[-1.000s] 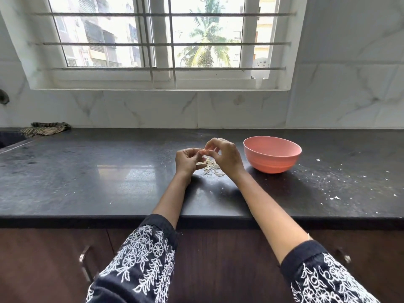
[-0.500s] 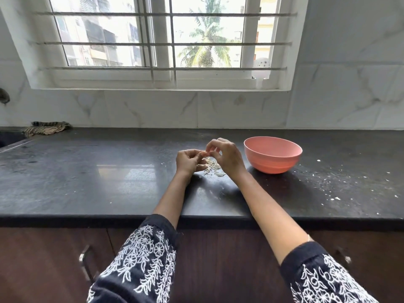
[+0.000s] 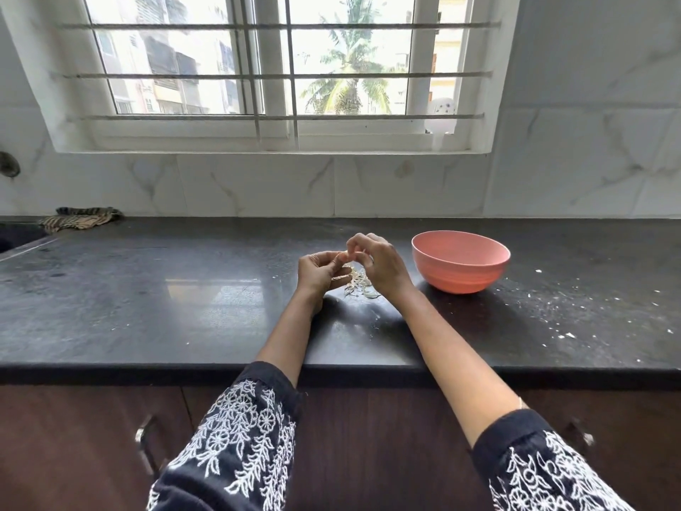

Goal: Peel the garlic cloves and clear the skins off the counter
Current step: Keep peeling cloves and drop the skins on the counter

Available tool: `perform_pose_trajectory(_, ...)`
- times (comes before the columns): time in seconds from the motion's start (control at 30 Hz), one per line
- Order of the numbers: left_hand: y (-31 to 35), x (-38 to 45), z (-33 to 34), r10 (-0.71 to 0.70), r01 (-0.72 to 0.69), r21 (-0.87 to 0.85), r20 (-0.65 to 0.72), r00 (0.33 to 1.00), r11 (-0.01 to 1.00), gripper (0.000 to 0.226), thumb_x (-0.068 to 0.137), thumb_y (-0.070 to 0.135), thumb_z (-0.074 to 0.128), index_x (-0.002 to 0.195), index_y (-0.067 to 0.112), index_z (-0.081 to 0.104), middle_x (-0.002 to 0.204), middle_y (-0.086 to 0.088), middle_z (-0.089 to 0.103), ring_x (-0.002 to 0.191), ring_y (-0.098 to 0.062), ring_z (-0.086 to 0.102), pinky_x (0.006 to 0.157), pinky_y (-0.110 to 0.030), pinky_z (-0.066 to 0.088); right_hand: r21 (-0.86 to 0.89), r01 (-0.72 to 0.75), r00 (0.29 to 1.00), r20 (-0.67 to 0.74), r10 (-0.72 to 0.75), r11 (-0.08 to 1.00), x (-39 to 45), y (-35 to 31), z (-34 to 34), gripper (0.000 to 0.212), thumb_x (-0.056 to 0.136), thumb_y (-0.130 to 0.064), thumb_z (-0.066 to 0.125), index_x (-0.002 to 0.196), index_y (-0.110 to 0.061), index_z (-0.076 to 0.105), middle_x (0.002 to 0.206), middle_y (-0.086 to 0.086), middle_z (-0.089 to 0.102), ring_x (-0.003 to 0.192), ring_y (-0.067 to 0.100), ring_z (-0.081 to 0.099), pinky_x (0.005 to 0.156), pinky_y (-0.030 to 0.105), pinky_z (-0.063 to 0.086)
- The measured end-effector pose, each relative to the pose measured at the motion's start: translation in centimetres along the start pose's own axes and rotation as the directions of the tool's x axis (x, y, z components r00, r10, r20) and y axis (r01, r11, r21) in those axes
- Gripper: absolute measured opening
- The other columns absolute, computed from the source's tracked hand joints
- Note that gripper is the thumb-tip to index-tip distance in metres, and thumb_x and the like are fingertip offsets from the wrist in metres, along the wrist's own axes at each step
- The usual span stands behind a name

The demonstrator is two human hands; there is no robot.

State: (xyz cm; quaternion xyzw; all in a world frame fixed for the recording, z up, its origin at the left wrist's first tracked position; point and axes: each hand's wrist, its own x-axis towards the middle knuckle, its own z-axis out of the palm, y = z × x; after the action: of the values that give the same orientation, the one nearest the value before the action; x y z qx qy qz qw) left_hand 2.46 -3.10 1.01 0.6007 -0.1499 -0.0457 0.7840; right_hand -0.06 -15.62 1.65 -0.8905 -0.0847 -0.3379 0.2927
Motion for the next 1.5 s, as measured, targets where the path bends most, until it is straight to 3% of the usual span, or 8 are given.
perform_pose_trajectory(0.17, 0.3, 0.12, 0.01, -0.012, 0.007, -0.087, -0.054, 0.998, 0.996, 0.015, 0.09, 0.009, 0.059, 0.076, 0.008, 0.064, 0.067, -0.002, 0.063, 0.049, -0.004, 0.06, 0.051, -0.016, 0.052, -0.003, -0.013, 1.0, 0.001, 0.013, 1.0, 0.01, -0.03, -0.1, 0.014, 0.085, -0.001, 0.055, 0.089, -0.011, 0.063, 0.083, -0.004, 0.052, 0.089, 0.022, 0.054, 0.073, 0.038, 0.047)
perform_pose_trajectory(0.43, 0.58, -0.08, 0.12, -0.029, 0.028, -0.135, -0.007, 1.0, 0.99, 0.017, 0.095, 0.013, 0.05, 0.083, 0.011, 0.062, 0.088, -0.001, 0.063, 0.072, -0.015, 0.06, 0.053, -0.015, 0.052, 0.084, -0.045, 0.991, -0.125, 0.055, 0.995, 0.15, 0.07, -0.03, 0.024, 0.086, 0.003, 0.045, 0.085, -0.011, 0.063, 0.077, -0.002, 0.063, 0.078, 0.021, 0.061, 0.068, 0.032, 0.047)
perform_pose_trajectory(0.63, 0.61, -0.07, 0.16, -0.047, 0.048, -0.144, 0.014, 0.999, 0.988, 0.019, 0.097, 0.013, 0.046, 0.086, 0.011, 0.062, 0.091, 0.001, 0.063, 0.077, -0.015, 0.061, 0.056, -0.015, 0.054, 0.079, -0.112, 0.984, -0.13, 0.122, 0.991, 0.08, -0.35, -0.21, 0.021, 0.087, -0.033, 0.062, 0.077, -0.014, 0.058, 0.072, -0.002, 0.061, 0.068, 0.016, 0.055, 0.062, 0.03, 0.041)
perform_pose_trajectory(0.83, 0.55, -0.04, 0.14, -0.047, 0.049, -0.14, 0.02, 0.999, 0.989, 0.018, 0.096, 0.014, 0.049, 0.084, 0.012, 0.063, 0.091, 0.0, 0.063, 0.076, -0.015, 0.061, 0.055, -0.015, 0.053, 0.043, -0.023, 0.982, -0.185, 0.031, 0.999, -0.02, -0.13, -0.26, 0.019, 0.078, -0.001, 0.054, 0.069, -0.015, 0.064, 0.078, -0.003, 0.06, 0.073, 0.016, 0.056, 0.067, 0.038, 0.05)
perform_pose_trajectory(0.97, 0.49, 0.06, 0.07, -0.053, 0.054, -0.139, 0.01, 0.999, 0.989, 0.013, 0.093, 0.011, 0.053, 0.085, 0.01, 0.063, 0.088, -0.003, 0.063, 0.074, -0.015, 0.06, 0.055, -0.015, 0.053, 0.114, -0.058, 0.987, -0.145, 0.075, 0.992, 0.07, -0.47, 0.03, 0.022, 0.082, -0.022, 0.047, 0.073, -0.017, 0.066, 0.073, -0.002, 0.065, 0.071, 0.018, 0.059, 0.065, 0.032, 0.047)
perform_pose_trajectory(1.1, 0.34, 0.05, 0.07, -0.034, 0.037, -0.099, 0.037, 0.999, 0.994, 0.006, 0.089, 0.013, 0.059, 0.086, 0.01, 0.063, 0.082, -0.006, 0.064, 0.065, -0.012, 0.065, 0.055, -0.017, 0.053, 0.126, -0.077, 0.992, -0.089, 0.088, 0.989, 0.12, -0.43, -0.02, 0.013, 0.084, -0.029, 0.064, 0.091, -0.02, 0.07, 0.076, 0.0, 0.067, 0.069, 0.015, 0.059, 0.066, 0.026, 0.045)
perform_pose_trajectory(1.3, 0.16, -0.22, 0.2, 0.005, -0.005, 0.012, 0.04, 0.999, 1.0, 0.008, 0.084, 0.014, 0.066, 0.078, 0.012, 0.062, 0.069, -0.005, 0.057, 0.054, -0.006, 0.051, 0.052, -0.015, 0.052, 0.296, -0.113, 0.988, -0.068, 0.139, 0.948, 0.38, -0.3, -0.02, 0.009, 0.077, -0.014, 0.072, 0.072, -0.021, 0.07, 0.069, -0.009, 0.067, 0.069, 0.012, 0.06, 0.067, 0.025, 0.045)
perform_pose_trajectory(1.5, 0.36, -0.19, 0.26, 0.001, 0.003, -0.085, 0.044, 0.999, 0.996, 0.008, 0.087, 0.012, 0.062, 0.08, 0.013, 0.064, 0.066, 0.001, 0.054, 0.053, -0.002, 0.045, 0.054, -0.016, 0.052, 0.575, -0.183, 0.973, -0.011, 0.232, 0.797, 0.23, -0.66, -0.55, 0.006, 0.081, -0.006, 0.069, 0.079, -0.01, 0.064, 0.069, 0.002, 0.06, 0.057, 0.015, 0.048, 0.041, 0.021, 0.04)
